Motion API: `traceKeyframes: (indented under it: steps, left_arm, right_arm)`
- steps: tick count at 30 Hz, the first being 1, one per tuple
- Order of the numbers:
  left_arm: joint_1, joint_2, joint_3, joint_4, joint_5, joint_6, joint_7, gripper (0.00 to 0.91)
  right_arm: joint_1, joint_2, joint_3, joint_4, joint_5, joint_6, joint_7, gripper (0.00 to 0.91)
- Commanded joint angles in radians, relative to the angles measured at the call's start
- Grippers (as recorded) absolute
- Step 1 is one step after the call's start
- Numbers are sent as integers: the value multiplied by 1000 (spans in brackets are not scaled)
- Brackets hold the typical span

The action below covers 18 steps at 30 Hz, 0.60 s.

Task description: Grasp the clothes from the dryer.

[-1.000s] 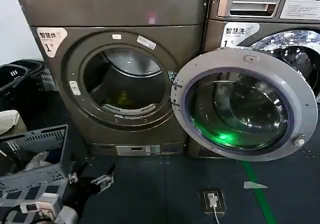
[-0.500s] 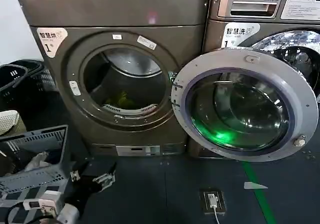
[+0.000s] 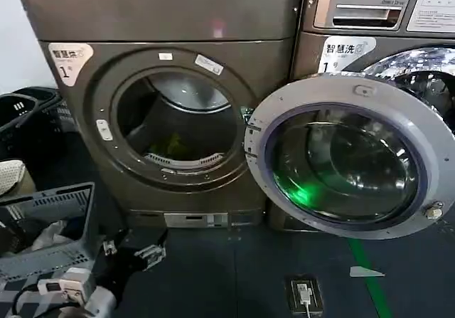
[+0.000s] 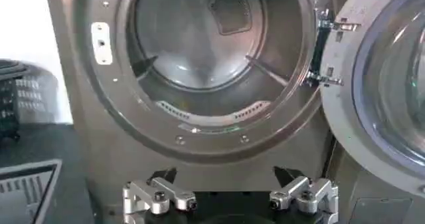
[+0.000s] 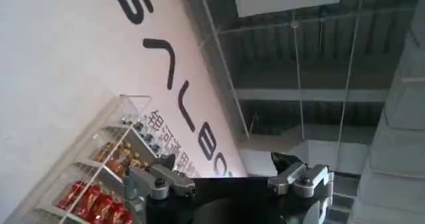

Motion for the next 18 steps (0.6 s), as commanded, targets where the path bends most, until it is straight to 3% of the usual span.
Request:
traceKeyframes:
  steps: [1, 18]
  left_arm:
    - [-4, 2, 12, 3, 5, 49, 0, 907]
    - [-15, 2, 31, 13, 8, 49, 2, 907]
  right_arm:
    - [-4, 2, 4, 3, 6, 1, 0, 907]
    - [-11, 9, 16, 2, 9, 4, -3, 907]
